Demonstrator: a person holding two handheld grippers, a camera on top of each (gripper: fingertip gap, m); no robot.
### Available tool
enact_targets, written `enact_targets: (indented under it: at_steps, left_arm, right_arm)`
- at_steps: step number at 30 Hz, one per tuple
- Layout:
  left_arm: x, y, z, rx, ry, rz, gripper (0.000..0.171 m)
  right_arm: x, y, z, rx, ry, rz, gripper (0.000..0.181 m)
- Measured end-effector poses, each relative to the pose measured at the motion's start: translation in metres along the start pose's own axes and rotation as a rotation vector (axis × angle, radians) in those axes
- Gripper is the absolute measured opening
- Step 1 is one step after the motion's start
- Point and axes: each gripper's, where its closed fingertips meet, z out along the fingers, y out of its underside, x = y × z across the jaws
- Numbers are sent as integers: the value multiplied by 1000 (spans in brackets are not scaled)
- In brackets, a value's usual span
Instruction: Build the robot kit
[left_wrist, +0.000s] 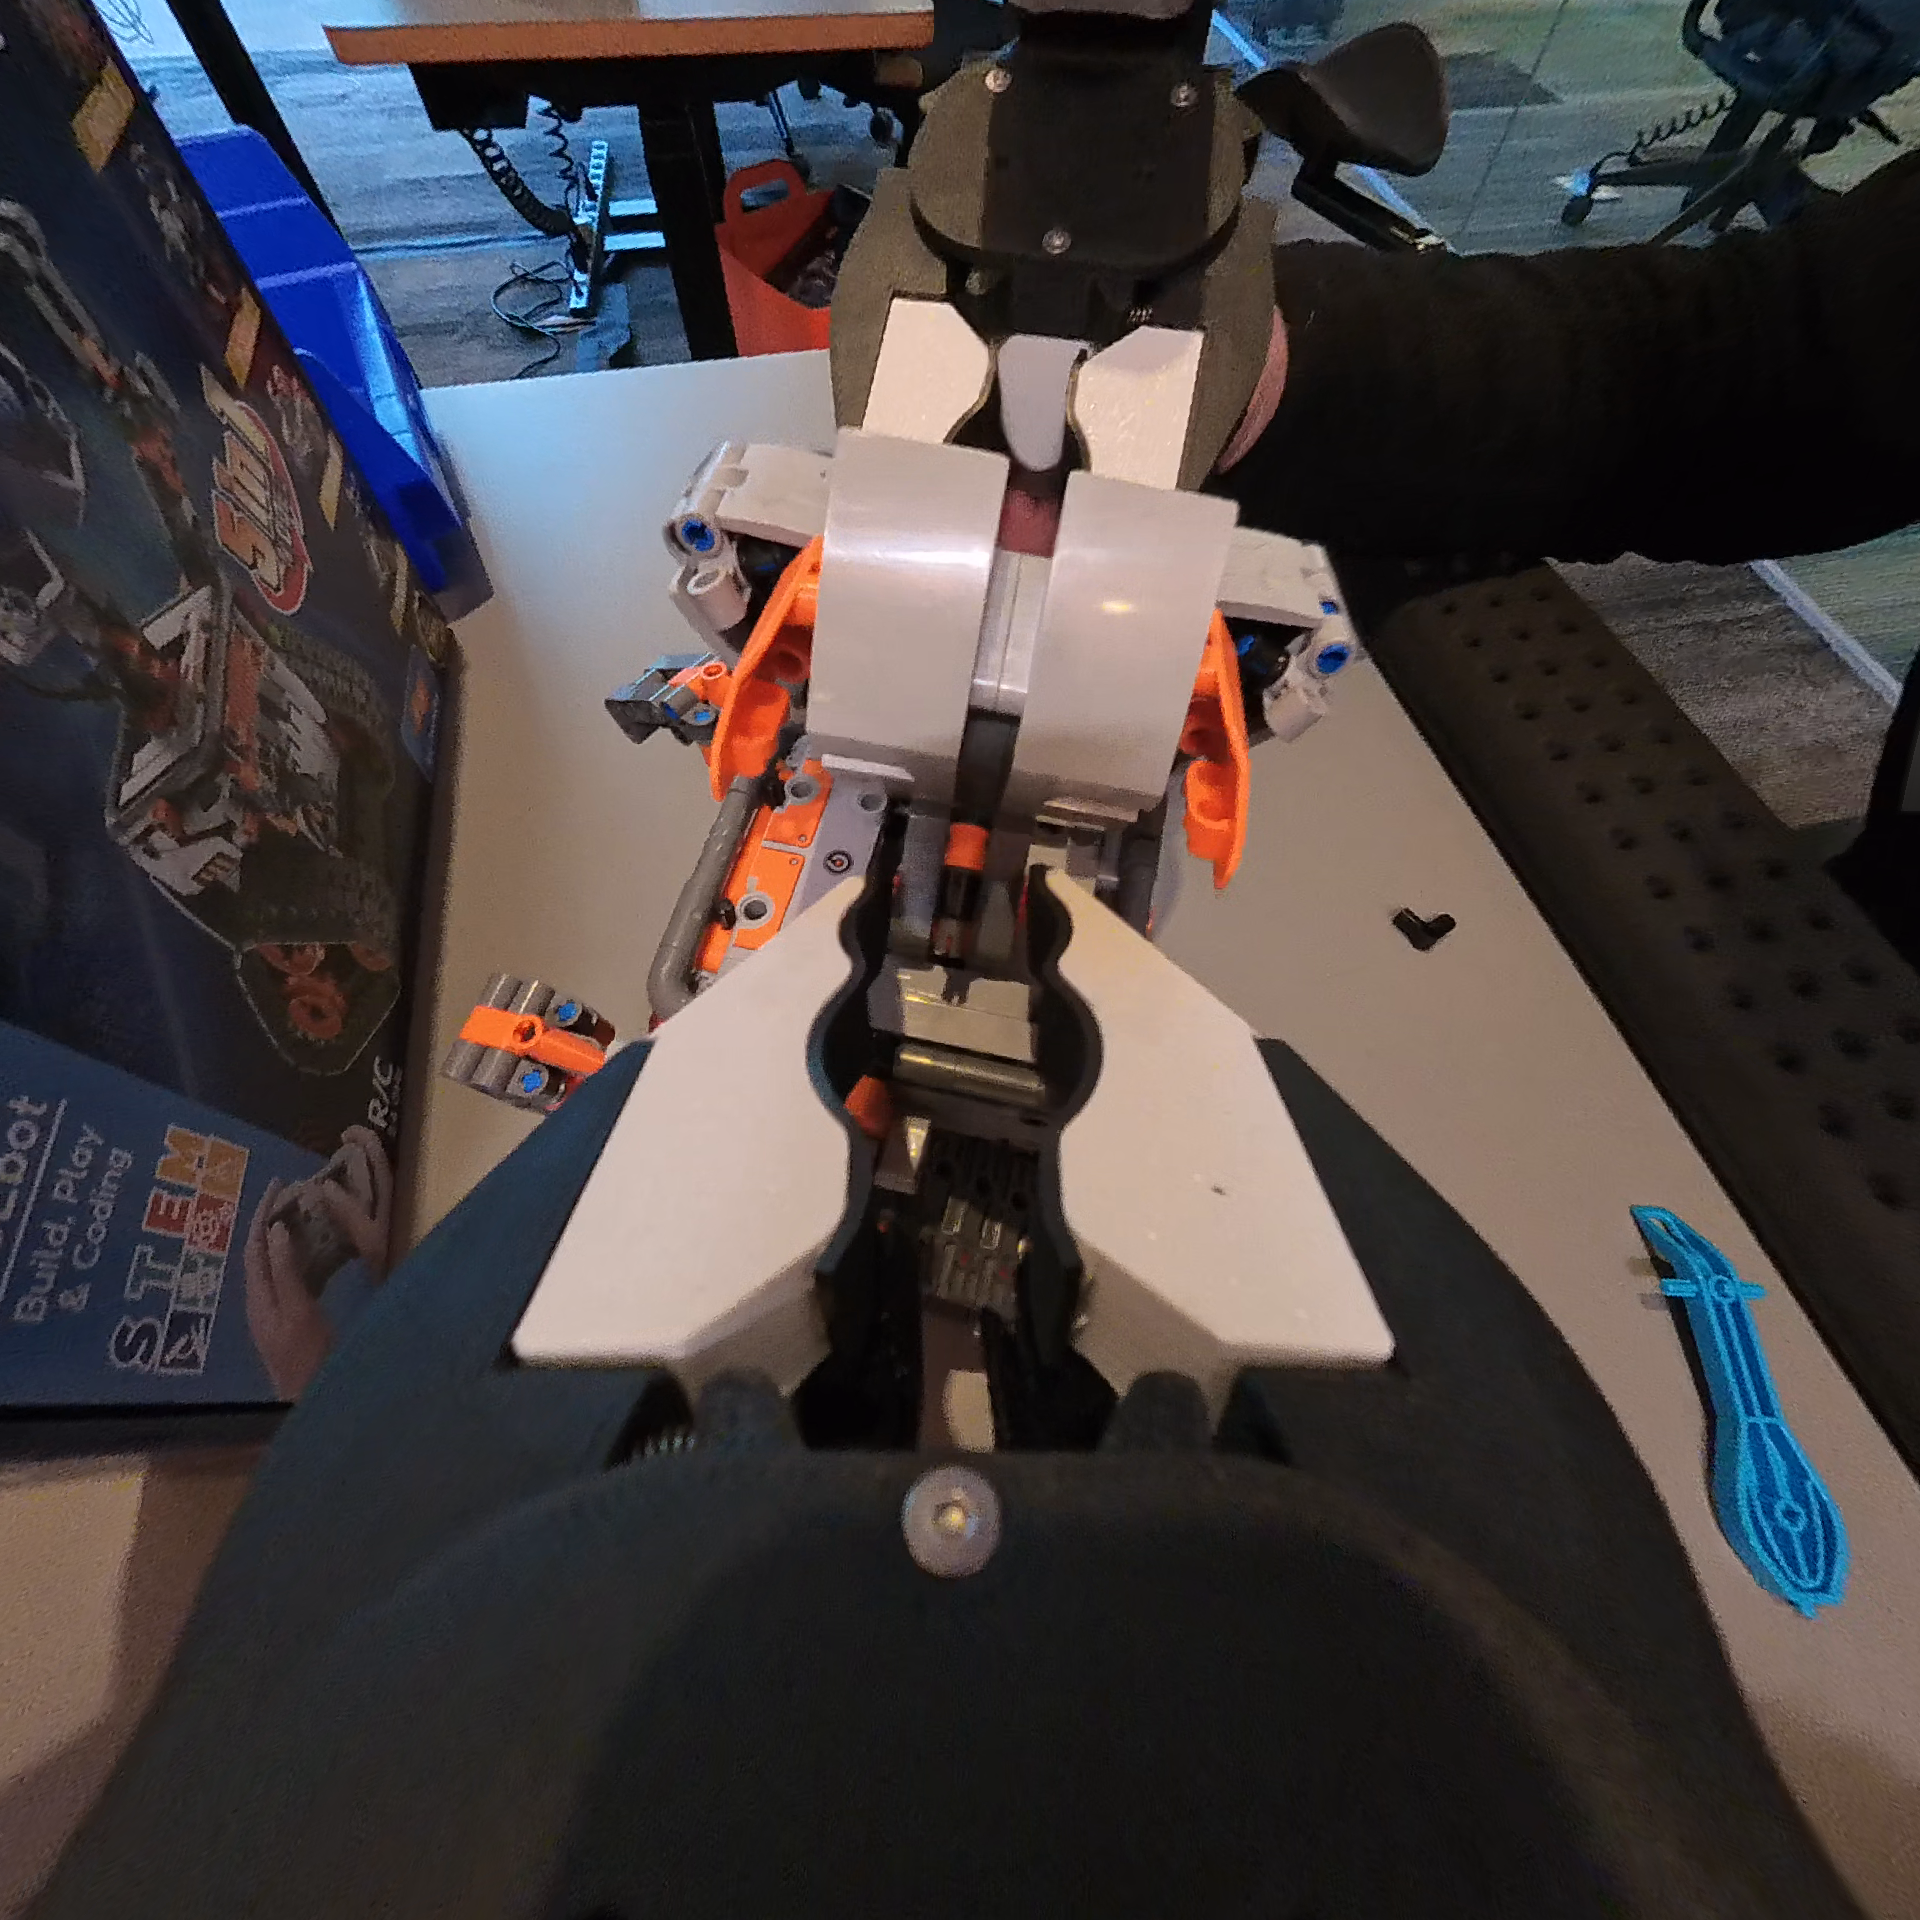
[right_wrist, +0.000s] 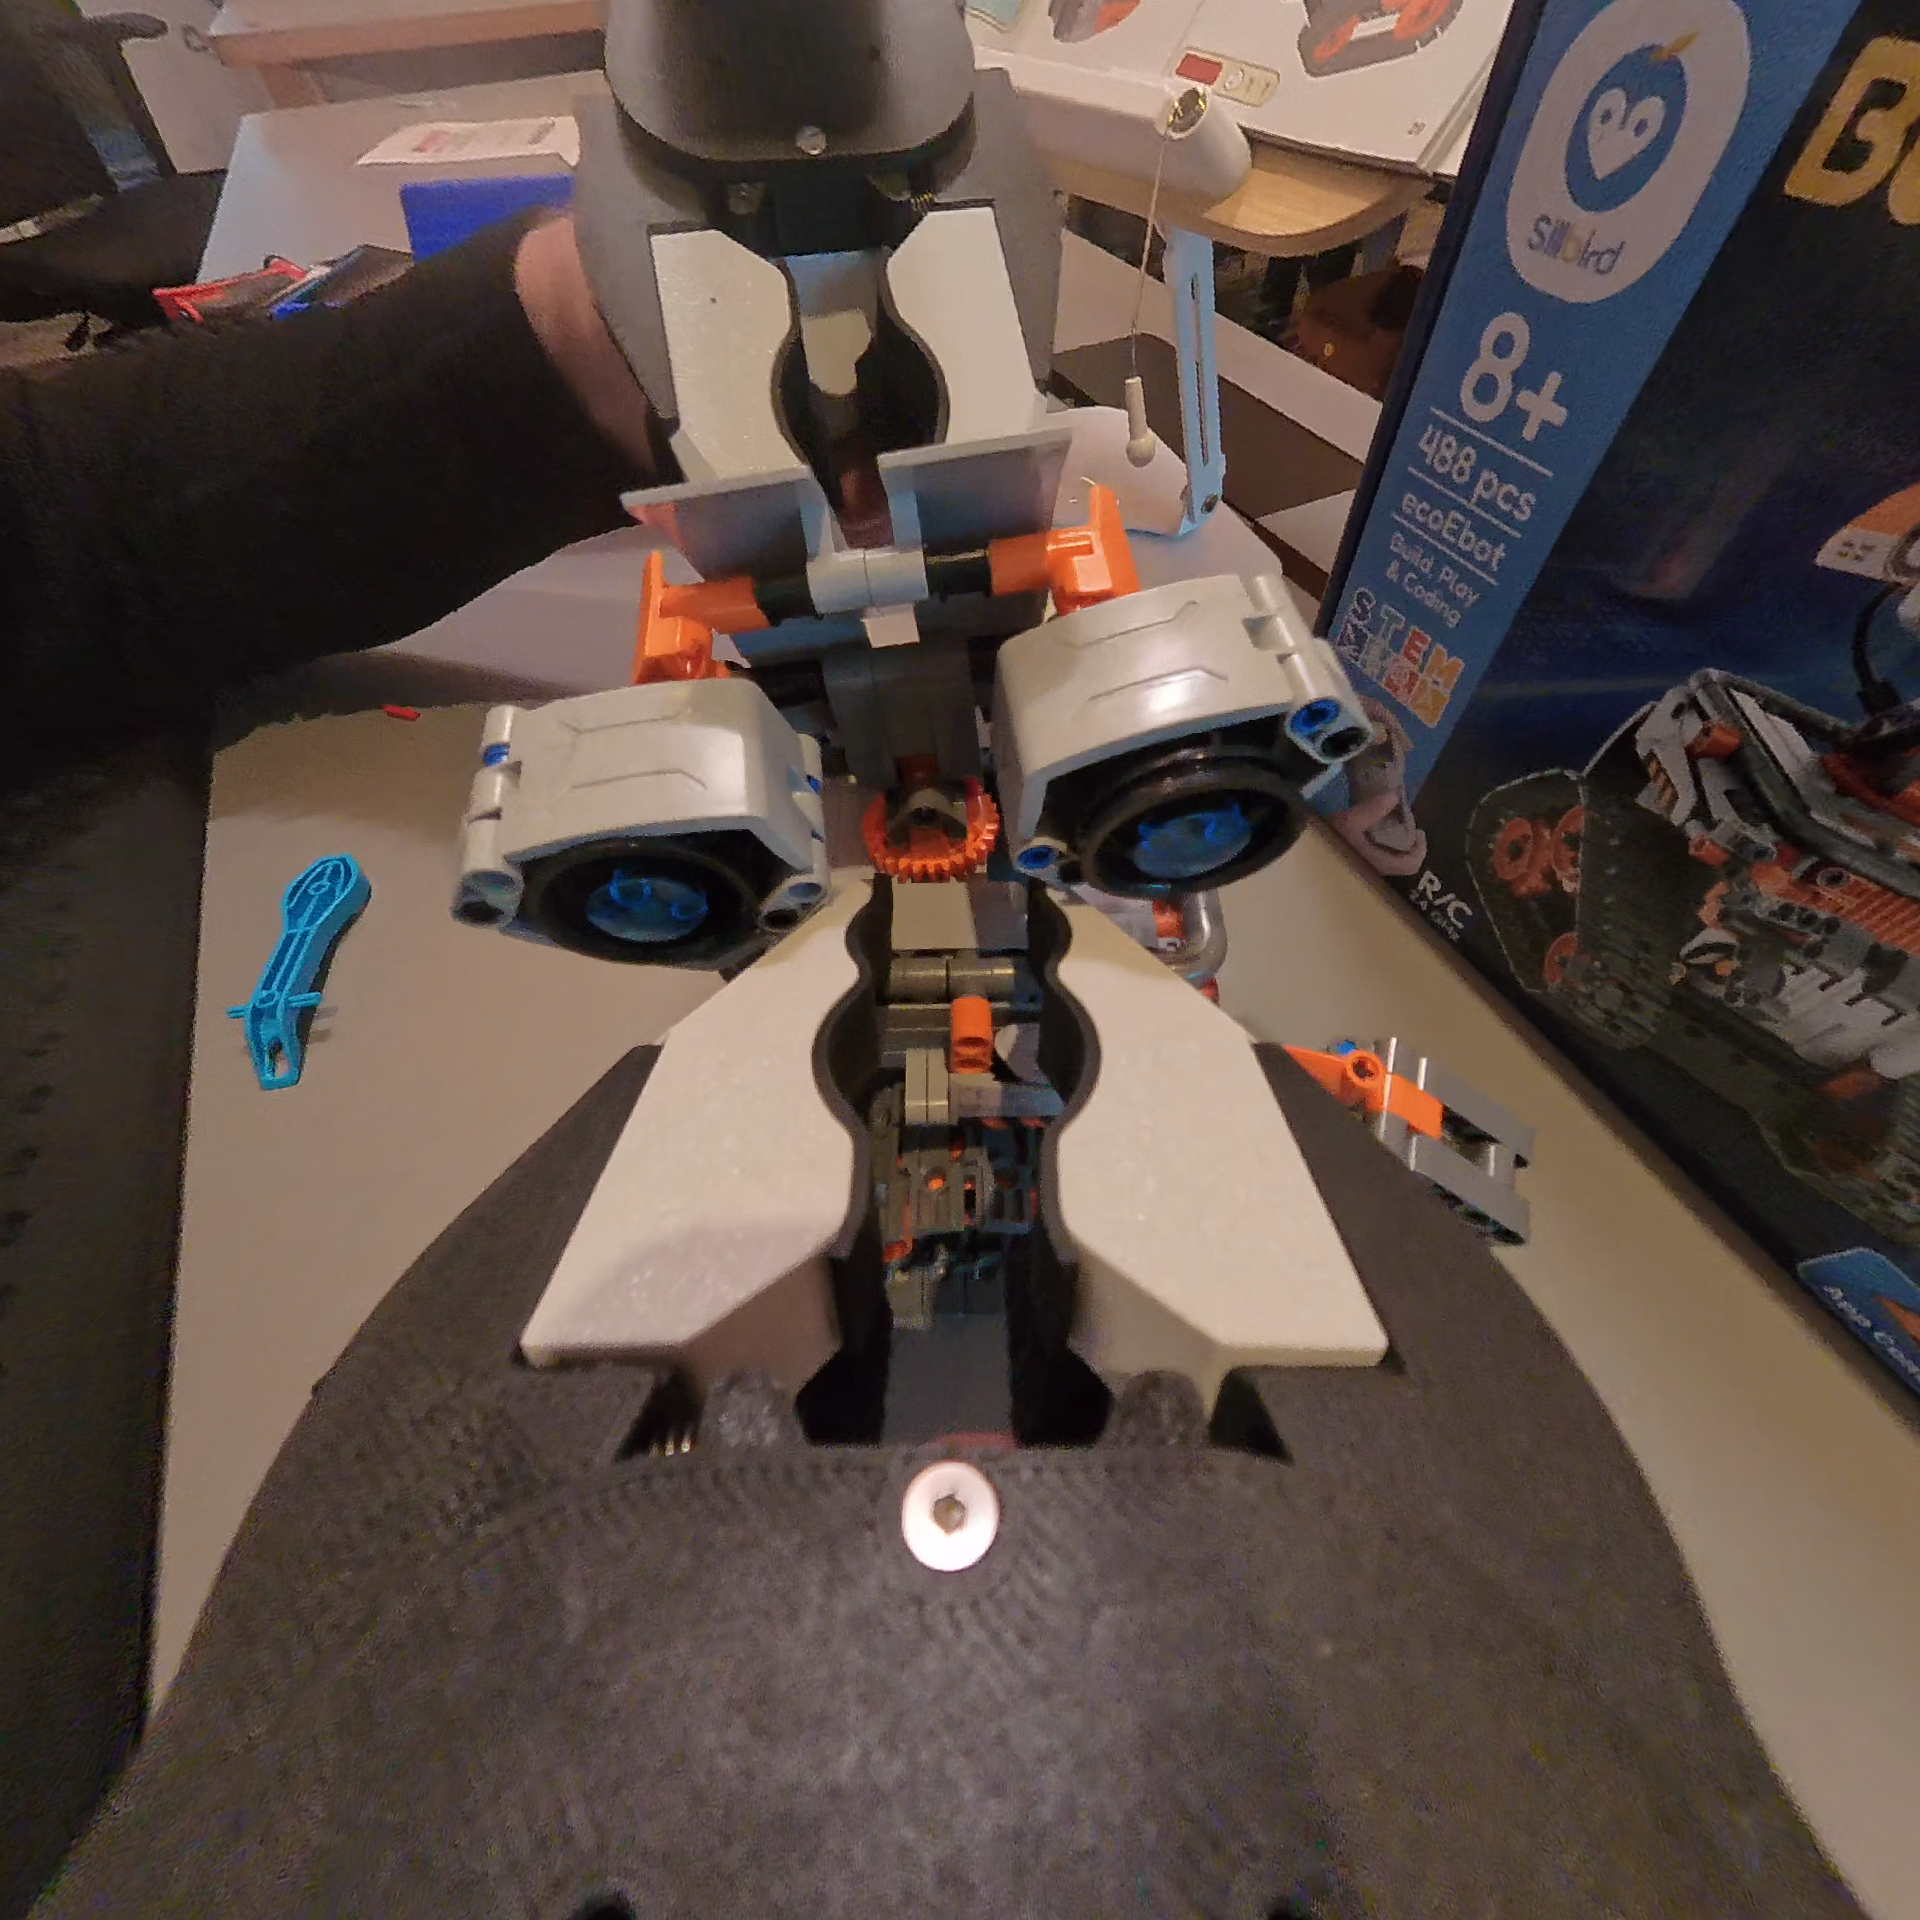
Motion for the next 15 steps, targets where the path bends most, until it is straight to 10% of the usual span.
enact_targets:
  at_steps: [15]
  left_arm:
    - [-2, 0, -8, -48, -71, 70, 37]
  right_arm:
    - [1, 3, -20, -36, 41, 86, 23]
